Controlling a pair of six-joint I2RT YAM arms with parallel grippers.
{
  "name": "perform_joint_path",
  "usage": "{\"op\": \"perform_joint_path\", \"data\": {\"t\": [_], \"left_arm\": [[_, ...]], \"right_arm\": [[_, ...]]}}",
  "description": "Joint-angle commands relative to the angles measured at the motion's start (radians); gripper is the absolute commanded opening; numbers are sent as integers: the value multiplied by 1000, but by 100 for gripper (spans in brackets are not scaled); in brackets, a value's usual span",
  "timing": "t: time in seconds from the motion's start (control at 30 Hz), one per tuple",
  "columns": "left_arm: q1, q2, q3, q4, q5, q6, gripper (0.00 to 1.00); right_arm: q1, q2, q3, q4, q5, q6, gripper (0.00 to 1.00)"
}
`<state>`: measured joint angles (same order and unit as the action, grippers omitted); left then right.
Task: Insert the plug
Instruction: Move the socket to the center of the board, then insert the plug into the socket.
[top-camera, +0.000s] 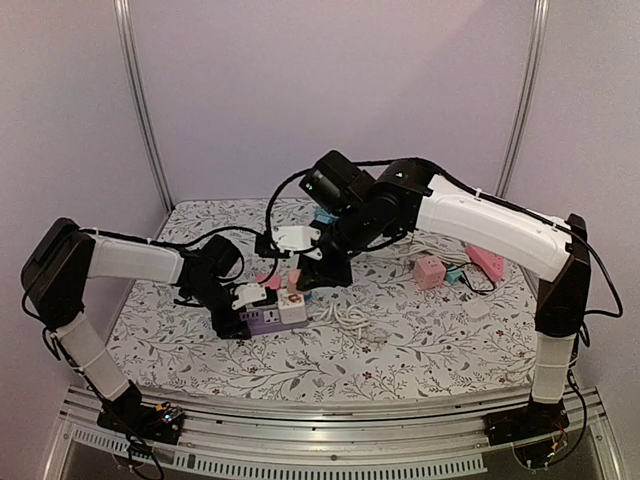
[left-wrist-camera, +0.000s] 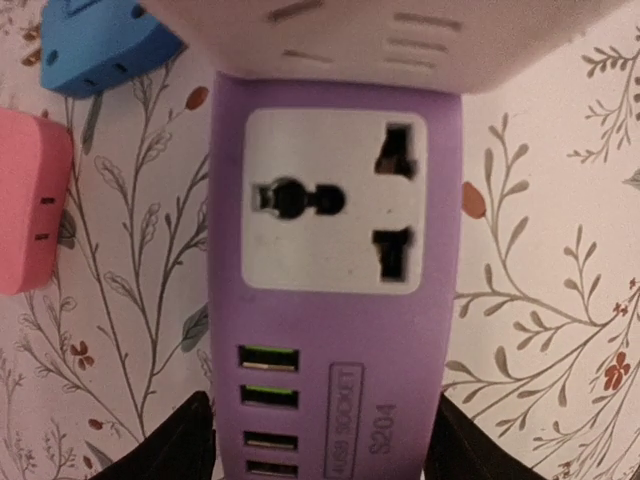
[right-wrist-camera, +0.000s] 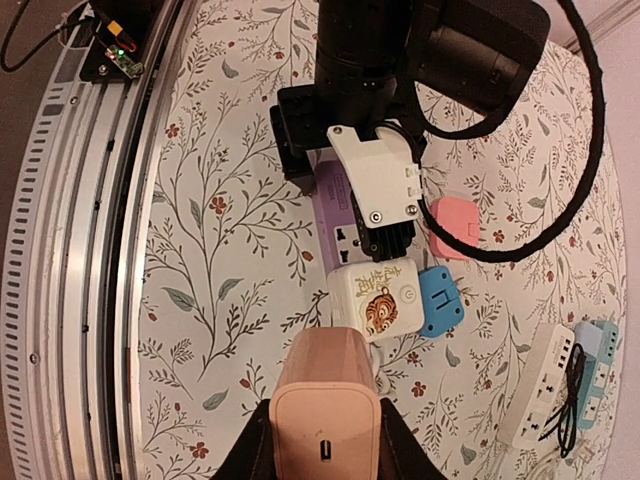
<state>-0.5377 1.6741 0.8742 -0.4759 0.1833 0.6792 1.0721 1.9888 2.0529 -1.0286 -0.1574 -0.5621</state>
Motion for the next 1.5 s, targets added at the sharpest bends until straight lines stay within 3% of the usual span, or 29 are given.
{"op": "perform_joint_path", "data": {"t": [0.0,0.2,0.33,0.4,0.57,0.7,0.87,1.0,1.17,1.47], "left_arm": [[-61,-30,-16,-1,35,-28,65],[-163,-95,-69,-7,49,-58,44],[-233,-90,-87,-8,37,-107,41],[-272,-78,-84,-11,29,-142,45],[-275,-95,-47,-74,75,-175,81],[-212,-148,12,-161,84,-151,98],[-72,-256,55,-261,138,-110,99],[25,-334,6,-222,108,-143,99],[63,-387,-46,-139,-1,-223,100],[96,-420,-71,-107,13,-254,99]], "right_arm": [[-6,-56,-52,-2,30,38,0],[-5,-83,-67,-6,2,50,0],[-6,-98,-87,-8,-20,54,0],[-4,-106,-98,-8,-25,57,0],[0,-121,-122,-7,-28,76,0],[32,-118,-122,-6,-9,82,0],[60,-65,-72,1,-11,95,0],[94,48,-6,-3,25,112,0],[126,211,162,-71,54,108,0],[132,370,231,-143,118,75,0]]}}
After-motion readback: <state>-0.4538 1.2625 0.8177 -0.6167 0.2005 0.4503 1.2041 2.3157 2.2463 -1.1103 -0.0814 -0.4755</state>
